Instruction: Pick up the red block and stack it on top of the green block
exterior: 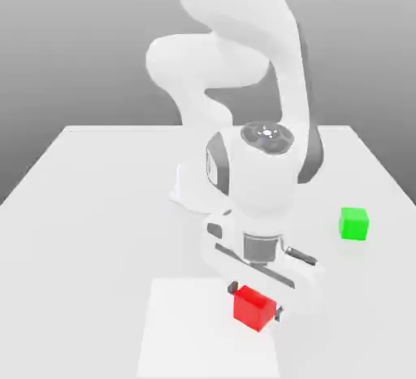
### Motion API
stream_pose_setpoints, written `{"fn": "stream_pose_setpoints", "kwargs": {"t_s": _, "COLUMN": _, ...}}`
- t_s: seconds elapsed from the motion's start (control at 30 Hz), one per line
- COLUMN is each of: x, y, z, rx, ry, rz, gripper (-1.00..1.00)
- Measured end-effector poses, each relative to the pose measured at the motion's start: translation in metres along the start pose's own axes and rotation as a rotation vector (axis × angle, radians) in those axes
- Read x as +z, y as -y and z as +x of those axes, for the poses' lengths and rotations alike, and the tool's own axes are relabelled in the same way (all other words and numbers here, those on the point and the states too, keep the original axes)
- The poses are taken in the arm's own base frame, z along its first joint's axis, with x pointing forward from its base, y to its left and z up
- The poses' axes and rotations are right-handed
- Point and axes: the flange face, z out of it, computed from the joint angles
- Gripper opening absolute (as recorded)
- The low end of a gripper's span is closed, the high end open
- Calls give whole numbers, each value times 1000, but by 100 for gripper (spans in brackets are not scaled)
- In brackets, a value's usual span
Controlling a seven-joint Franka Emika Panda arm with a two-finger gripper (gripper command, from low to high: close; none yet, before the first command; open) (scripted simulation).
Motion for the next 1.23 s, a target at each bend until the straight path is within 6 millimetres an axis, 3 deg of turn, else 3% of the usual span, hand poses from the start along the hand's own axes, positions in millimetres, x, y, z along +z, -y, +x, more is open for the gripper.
{"fn": "stream_pose_setpoints", "kwargs": {"t_s": 0.13, "x": 0, "y": 0, "z": 0, "rx": 0, "ry": 0, "rz": 1, "gripper": -100}}
{"fn": "stream_pose_setpoints", "kwargs": {"t_s": 0.33, "x": -54, "y": 0, "z": -1, "rx": -3, "ry": -1, "rz": 1, "gripper": -100}}
{"fn": "stream_pose_setpoints", "kwargs": {"t_s": 0.43, "x": -68, "y": -19, "z": -63, "rx": -254, "ry": 13, "rz": -3, "gripper": -100}}
{"fn": "stream_pose_setpoints", "kwargs": {"t_s": 0.53, "x": -76, "y": -52, "z": -125, "rx": -555, "ry": 25, "rz": -6, "gripper": -100}}
{"fn": "stream_pose_setpoints", "kwargs": {"t_s": 0.73, "x": -90, "y": -129, "z": -205, "rx": -1087, "ry": 28, "rz": -6, "gripper": -100}}
{"fn": "stream_pose_setpoints", "kwargs": {"t_s": 0.87, "x": -97, "y": -189, "z": -242, "rx": -1436, "ry": 14, "rz": -3, "gripper": -100}}
{"fn": "stream_pose_setpoints", "kwargs": {"t_s": 0.93, "x": -90, "y": -214, "z": -255, "rx": -1579, "ry": 4, "rz": -2, "gripper": -100}}
{"fn": "stream_pose_setpoints", "kwargs": {"t_s": 1.1, "x": -48, "y": -221, "z": -258, "rx": -1627, "ry": -3, "rz": -1, "gripper": -100}}
{"fn": "stream_pose_setpoints", "kwargs": {"t_s": 1.13, "x": -39, "y": -221, "z": -258, "rx": -1626, "ry": -2, "rz": -1, "gripper": 100}}
{"fn": "stream_pose_setpoints", "kwargs": {"t_s": 1.23, "x": -39, "y": -217, "z": -255, "rx": -1612, "ry": -2, "rz": -1, "gripper": 100}}
